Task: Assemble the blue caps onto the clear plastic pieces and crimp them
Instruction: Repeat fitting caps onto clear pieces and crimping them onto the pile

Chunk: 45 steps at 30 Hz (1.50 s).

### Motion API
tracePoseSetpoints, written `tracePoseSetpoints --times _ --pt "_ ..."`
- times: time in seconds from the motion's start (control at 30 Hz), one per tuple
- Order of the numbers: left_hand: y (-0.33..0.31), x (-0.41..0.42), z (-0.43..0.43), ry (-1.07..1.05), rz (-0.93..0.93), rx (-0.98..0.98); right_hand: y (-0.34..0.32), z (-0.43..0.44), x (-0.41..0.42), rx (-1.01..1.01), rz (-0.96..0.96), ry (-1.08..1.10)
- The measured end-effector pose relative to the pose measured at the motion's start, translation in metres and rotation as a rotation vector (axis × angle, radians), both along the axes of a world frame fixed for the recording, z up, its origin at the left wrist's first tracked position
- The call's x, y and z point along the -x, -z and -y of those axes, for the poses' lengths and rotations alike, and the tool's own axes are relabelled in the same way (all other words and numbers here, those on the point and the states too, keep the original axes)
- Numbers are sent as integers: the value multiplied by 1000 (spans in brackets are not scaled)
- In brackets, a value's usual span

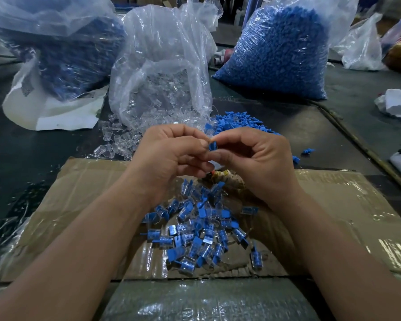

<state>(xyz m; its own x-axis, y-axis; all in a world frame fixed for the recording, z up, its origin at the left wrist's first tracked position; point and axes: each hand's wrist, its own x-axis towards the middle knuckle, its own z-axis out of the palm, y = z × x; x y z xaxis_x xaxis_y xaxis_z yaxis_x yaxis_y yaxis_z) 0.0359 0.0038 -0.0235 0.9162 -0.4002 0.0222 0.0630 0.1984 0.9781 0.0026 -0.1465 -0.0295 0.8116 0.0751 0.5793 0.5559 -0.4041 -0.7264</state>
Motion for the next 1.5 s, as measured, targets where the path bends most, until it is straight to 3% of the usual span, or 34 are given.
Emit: tracePoseSetpoints --times 0.7,0.9,1.0,1.17,1.27,1.5 --pt "2 -1 -1 20 67 -96 -2 3 1 97 -21 13" --pt "3 0 2 -33 76 -69 -11 16 -1 71 -190 104" --pt "4 -3 0 -92 46 -20 -18 40 -1 240 -386 210" --pt "4 -3 -1 -120 34 16 -21 61 4 711 -785 167" --pt "4 -4 -1 -123 29 27 -16 56 2 876 -795 196" --pt "5 -4 0 -108 13 27 -11 40 -4 955 -700 288"
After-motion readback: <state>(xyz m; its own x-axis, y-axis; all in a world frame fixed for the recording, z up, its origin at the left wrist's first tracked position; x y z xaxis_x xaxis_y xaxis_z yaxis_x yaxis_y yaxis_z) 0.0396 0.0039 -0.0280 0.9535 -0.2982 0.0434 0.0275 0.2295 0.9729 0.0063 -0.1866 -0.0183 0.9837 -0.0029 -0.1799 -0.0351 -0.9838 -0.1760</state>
